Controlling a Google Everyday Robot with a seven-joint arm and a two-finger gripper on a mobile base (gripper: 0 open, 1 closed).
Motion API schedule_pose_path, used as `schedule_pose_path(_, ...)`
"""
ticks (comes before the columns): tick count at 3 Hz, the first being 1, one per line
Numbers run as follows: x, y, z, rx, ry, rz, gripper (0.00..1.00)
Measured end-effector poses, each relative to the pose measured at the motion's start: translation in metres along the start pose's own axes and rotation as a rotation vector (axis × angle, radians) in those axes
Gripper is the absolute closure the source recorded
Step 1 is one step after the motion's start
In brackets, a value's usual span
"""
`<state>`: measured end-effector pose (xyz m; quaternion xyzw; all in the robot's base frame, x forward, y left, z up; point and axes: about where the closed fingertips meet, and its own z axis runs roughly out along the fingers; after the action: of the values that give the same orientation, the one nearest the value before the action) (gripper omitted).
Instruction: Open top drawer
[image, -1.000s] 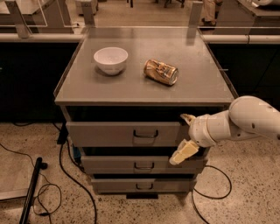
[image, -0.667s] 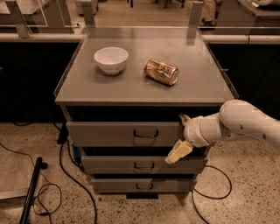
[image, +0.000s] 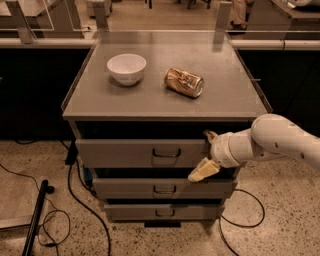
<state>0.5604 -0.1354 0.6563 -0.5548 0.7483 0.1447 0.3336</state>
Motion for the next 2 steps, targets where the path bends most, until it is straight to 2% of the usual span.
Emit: schedule_pose_path(2,-0.0047,-0.0011,-0.0052,0.000,0.000,0.000,0.63)
